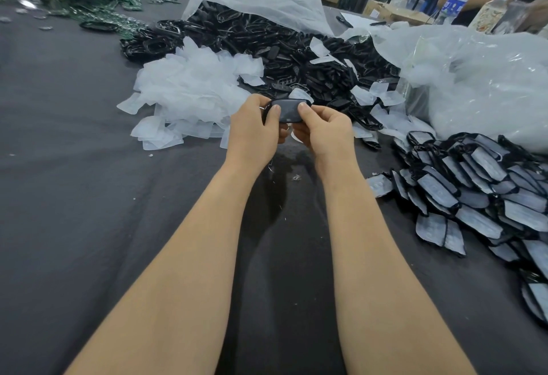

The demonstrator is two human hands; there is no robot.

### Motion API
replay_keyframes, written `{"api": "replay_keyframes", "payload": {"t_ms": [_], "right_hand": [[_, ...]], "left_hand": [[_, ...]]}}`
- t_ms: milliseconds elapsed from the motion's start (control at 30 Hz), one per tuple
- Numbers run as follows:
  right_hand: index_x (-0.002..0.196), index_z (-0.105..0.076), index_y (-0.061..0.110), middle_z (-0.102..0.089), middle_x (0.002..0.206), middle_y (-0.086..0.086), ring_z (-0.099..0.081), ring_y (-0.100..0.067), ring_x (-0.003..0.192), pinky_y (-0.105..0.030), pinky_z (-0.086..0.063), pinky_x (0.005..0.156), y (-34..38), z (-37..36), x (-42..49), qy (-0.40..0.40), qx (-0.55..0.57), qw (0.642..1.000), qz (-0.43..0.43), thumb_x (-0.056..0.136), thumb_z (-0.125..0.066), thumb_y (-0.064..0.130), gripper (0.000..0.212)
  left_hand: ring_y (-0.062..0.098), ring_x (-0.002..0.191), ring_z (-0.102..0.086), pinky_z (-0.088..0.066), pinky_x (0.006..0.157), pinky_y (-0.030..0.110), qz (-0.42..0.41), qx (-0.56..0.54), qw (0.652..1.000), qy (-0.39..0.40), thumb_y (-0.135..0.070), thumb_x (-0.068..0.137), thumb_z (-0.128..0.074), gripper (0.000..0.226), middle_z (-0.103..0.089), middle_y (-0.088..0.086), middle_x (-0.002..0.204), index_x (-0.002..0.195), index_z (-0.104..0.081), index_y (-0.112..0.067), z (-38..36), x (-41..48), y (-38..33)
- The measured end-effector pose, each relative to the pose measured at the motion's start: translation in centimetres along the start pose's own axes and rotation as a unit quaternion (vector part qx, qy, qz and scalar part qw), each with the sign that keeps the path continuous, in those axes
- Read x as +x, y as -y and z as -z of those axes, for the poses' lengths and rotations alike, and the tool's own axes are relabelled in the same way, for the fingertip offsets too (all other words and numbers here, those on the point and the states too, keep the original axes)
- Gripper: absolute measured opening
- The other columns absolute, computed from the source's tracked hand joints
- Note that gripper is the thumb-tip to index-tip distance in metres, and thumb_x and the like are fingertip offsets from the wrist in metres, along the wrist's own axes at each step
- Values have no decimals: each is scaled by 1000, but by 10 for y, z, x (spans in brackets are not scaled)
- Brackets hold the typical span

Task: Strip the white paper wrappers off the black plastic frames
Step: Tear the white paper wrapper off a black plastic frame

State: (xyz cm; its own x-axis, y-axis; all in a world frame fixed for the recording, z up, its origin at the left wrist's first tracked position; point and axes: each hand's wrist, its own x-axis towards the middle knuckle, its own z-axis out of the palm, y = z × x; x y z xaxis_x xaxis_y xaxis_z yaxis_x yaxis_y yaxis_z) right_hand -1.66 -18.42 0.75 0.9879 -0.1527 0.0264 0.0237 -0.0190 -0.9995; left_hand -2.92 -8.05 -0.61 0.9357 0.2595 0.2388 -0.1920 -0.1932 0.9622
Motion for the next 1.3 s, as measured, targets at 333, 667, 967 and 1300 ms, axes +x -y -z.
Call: {"api": "replay_keyframes", "payload": {"t_ms": [333,667,967,1300], "right_hand": [[84,-63,9,-60,71,-1,-55,-6,60,-19,-49,62,-1,-1,1,8,-25,999,32,94,-58,14,13],[79,-60,12,-59,70,1,-53,-6,59,-18,-48,59,-2,0,1,41,9,999,28,90,-64,14,12],[74,-56,13,-57,67,-1,-53,-5,55,-17,-46,55,0,1,1,25,71,997,-14,89,-65,11,18],[86,-61,8,-61,70,0,-56,-11,66,-37,-52,75,0,-3,0,5,-117,989,91,94,-58,19,13]], "left_hand": [[5,61,-65,-57,61,19,19,-34,999,19,-13,95,-55,10,-66,0,77,102,-49,-9,4,-1,-3],[-1,55,-63,-50,56,14,48,-102,993,36,-11,95,-56,14,-66,2,74,88,-49,-21,8,-2,-4],[-1,56,-63,-52,58,14,52,-100,993,44,-11,95,-56,13,-65,2,76,89,-49,-21,7,-3,-5],[3,59,-65,-54,59,18,73,-107,991,32,-14,94,-57,6,-68,1,75,96,-52,-14,8,-2,-7]]}}
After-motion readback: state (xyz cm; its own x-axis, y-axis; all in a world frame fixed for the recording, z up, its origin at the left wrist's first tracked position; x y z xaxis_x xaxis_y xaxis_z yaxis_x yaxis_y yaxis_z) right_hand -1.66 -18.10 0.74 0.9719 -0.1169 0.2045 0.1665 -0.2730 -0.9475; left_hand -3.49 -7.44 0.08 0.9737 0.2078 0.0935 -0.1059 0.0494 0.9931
